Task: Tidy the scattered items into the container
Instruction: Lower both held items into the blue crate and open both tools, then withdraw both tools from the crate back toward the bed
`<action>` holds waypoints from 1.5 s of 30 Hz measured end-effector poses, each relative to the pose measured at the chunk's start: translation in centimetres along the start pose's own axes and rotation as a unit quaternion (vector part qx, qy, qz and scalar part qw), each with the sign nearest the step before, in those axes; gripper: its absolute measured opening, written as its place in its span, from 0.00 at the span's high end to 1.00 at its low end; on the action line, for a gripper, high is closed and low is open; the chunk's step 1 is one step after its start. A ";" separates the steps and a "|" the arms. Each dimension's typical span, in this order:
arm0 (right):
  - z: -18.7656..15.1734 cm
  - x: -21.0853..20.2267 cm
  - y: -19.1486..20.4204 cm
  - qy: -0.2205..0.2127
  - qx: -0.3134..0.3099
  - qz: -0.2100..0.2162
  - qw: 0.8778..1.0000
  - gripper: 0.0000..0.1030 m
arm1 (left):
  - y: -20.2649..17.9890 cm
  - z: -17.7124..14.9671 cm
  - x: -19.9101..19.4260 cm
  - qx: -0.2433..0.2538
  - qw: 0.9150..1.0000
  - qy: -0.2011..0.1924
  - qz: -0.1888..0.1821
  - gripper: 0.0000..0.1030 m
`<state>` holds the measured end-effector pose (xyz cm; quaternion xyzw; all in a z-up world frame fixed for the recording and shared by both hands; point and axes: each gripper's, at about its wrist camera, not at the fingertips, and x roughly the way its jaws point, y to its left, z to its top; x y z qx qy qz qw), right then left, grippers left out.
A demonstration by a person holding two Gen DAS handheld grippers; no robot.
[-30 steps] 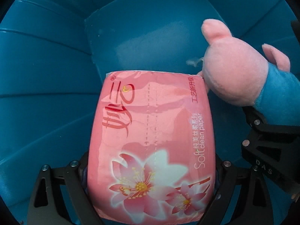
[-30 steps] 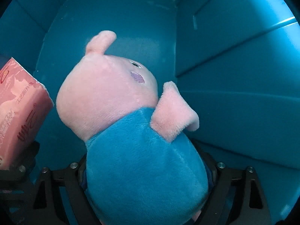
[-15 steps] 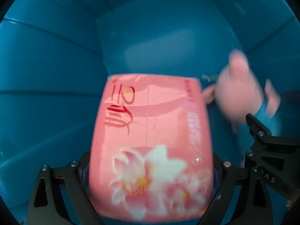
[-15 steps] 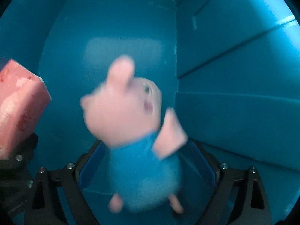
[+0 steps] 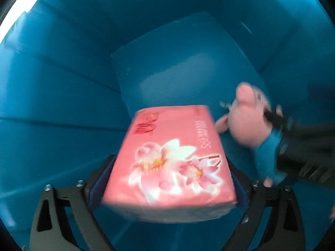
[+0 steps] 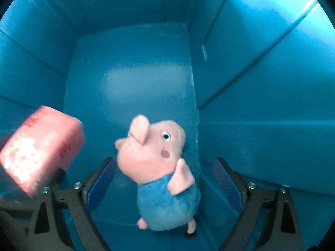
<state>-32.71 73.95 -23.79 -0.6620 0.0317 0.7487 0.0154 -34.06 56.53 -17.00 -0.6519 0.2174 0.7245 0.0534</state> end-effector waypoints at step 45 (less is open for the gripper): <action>-9.2 -13.5 8.0 -0.146 -0.096 -0.055 0.983 0.00 | 2.4 -12.3 -4.7 -0.009 0.986 -0.162 -0.033 0.00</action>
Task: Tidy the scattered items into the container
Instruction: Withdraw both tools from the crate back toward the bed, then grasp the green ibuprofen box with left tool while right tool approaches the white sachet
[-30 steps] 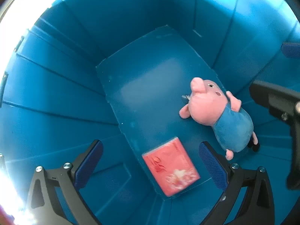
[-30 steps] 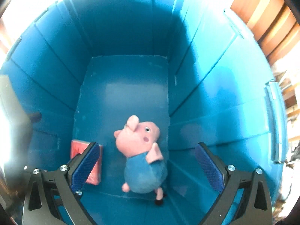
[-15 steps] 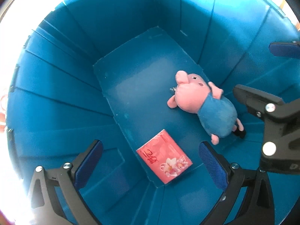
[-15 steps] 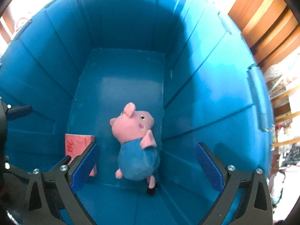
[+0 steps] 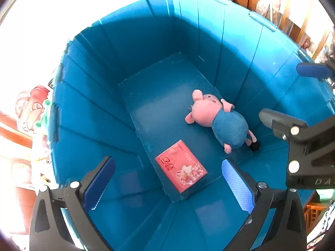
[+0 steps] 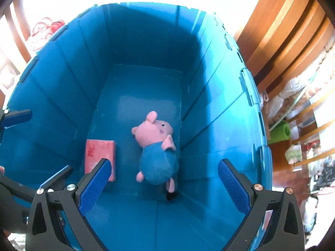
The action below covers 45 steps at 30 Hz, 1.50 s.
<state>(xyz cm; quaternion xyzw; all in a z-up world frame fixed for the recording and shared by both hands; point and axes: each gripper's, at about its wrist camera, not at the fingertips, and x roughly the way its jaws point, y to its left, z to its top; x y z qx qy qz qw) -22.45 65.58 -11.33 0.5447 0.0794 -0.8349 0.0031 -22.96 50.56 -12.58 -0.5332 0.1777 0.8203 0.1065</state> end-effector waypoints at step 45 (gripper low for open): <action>-13.1 1.0 42.9 -0.105 -0.021 0.098 0.989 0.00 | 36.0 -39.8 9.4 -0.280 0.957 -0.007 0.078 0.00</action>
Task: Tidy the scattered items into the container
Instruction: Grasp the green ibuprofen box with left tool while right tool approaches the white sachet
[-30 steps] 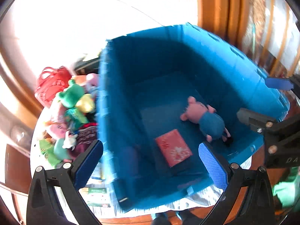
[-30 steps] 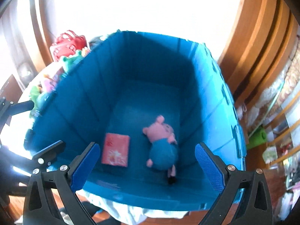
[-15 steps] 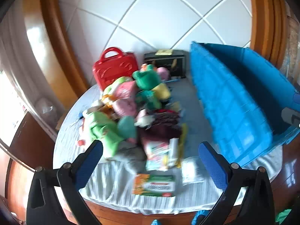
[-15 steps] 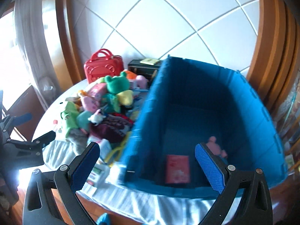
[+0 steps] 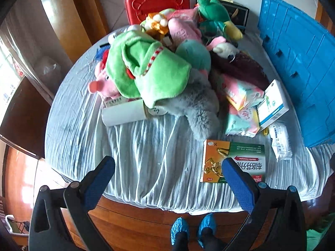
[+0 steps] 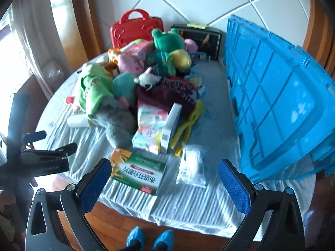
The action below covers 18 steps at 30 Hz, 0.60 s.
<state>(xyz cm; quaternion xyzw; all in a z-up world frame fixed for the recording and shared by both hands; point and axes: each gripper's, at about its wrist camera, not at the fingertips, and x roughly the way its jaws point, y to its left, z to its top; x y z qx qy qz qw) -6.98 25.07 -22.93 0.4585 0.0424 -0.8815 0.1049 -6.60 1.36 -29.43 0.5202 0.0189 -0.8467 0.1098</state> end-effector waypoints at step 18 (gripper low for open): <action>-8.8 14.6 -7.1 0.060 -0.027 -0.064 0.996 0.00 | -8.2 -5.8 8.5 -0.077 0.996 -0.031 -0.014 0.00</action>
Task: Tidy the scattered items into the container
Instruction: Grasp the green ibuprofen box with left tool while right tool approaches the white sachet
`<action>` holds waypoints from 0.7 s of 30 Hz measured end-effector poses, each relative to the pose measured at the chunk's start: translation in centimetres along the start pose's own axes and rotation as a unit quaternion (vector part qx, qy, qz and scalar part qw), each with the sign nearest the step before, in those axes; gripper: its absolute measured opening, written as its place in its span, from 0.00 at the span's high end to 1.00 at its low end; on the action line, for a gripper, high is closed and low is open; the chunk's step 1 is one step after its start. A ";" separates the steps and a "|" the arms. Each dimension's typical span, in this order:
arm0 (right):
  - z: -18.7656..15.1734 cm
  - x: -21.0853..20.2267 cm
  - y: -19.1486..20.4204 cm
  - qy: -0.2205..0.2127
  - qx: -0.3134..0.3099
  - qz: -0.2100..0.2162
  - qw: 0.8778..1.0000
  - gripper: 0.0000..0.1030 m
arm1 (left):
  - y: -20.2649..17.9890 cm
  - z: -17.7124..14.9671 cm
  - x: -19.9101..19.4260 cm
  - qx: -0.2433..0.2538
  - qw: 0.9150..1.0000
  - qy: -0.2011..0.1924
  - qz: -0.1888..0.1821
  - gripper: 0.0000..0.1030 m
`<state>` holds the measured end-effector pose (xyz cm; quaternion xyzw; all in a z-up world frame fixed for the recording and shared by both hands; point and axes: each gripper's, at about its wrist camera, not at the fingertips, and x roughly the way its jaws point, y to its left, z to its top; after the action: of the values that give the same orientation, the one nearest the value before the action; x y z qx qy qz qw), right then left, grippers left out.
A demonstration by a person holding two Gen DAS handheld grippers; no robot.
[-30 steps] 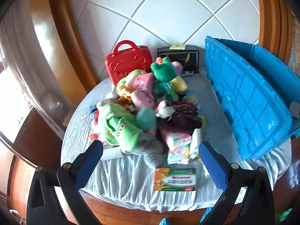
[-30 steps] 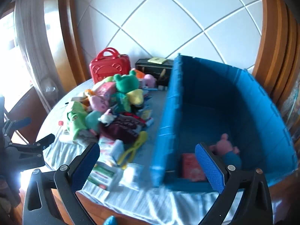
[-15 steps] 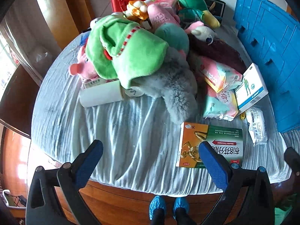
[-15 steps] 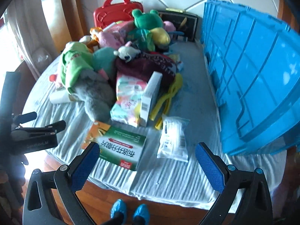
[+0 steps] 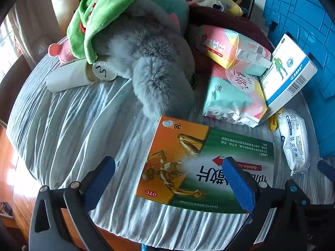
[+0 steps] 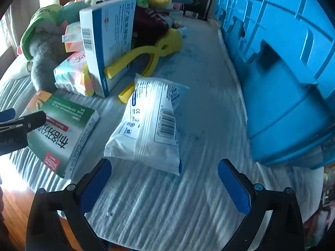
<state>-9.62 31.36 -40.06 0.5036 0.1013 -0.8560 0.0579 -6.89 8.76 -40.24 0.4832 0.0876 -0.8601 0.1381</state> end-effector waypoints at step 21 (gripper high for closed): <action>-3.0 -1.6 -0.1 -0.032 0.046 0.054 0.997 0.75 | 2.0 -3.3 -4.4 0.007 0.999 -0.028 -0.031 0.68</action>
<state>-6.35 32.20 -40.11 0.4824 0.0324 -0.8713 0.0845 -1.37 8.51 -38.24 0.4567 0.0926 -0.8778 0.1105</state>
